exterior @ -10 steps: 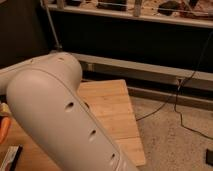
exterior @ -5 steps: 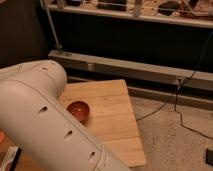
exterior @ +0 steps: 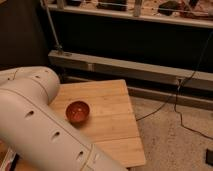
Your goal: Place the pepper on the white sponge
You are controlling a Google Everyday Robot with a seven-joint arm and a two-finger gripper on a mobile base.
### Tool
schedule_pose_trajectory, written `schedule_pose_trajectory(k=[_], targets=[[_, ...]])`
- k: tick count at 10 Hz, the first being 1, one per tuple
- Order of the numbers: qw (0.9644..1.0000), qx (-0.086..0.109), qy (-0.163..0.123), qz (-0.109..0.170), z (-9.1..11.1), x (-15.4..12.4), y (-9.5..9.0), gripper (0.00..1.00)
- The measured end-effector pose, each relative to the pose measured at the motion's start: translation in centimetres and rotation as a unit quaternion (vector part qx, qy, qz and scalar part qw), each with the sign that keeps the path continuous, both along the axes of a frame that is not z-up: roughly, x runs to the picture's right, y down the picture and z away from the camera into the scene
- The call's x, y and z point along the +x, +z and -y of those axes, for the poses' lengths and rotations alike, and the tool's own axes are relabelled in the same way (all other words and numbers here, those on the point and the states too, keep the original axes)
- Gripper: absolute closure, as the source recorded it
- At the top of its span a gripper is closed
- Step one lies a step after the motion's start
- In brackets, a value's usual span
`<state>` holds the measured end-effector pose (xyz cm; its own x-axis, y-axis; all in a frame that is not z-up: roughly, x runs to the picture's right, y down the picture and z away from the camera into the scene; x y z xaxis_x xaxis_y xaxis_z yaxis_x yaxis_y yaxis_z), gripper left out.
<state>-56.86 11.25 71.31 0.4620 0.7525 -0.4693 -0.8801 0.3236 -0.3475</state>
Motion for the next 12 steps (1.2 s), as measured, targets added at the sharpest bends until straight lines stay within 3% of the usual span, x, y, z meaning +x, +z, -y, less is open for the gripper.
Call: schedule_pose_trajectory(k=[5,12], targets=[[0.9999,-0.001,-0.003,0.015,-1.8,-1.7,1.9,0.35],[0.9996,-0.021,-0.015,0.014,-6.0,-2.8,4.6,0.35]])
